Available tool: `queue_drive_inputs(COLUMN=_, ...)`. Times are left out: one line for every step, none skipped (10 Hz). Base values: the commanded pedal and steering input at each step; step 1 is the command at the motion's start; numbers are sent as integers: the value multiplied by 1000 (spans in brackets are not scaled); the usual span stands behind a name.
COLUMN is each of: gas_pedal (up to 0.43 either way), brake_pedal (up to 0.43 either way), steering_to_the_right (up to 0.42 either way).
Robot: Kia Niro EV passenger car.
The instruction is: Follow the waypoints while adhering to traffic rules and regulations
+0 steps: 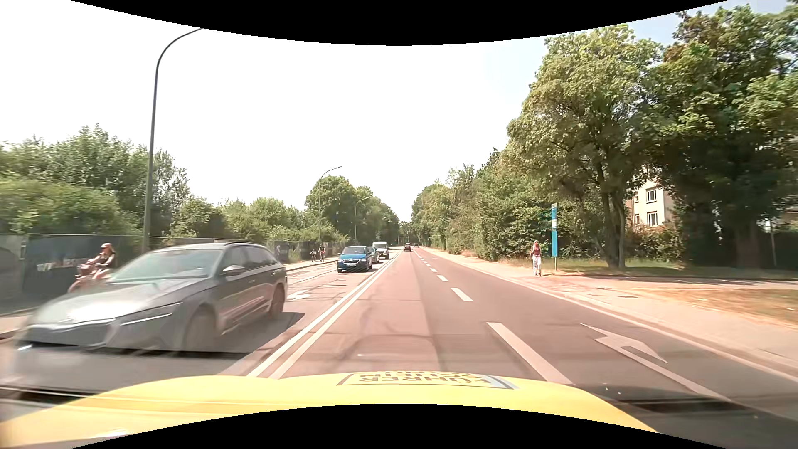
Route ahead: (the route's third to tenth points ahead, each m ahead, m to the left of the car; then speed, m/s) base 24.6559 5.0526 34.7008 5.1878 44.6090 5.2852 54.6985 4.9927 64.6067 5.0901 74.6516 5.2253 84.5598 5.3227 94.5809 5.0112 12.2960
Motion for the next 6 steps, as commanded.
queue_drive_inputs(gas_pedal=150, brake_pedal=0, steering_to_the_right=-1)
queue_drive_inputs(gas_pedal=138, brake_pedal=0, steering_to_the_right=-1)
queue_drive_inputs(gas_pedal=130, brake_pedal=0, steering_to_the_right=-1)
queue_drive_inputs(gas_pedal=130, brake_pedal=0, steering_to_the_right=-1)
queue_drive_inputs(gas_pedal=118, brake_pedal=0, steering_to_the_right=-1)
queue_drive_inputs(gas_pedal=118, brake_pedal=0, steering_to_the_right=-1)
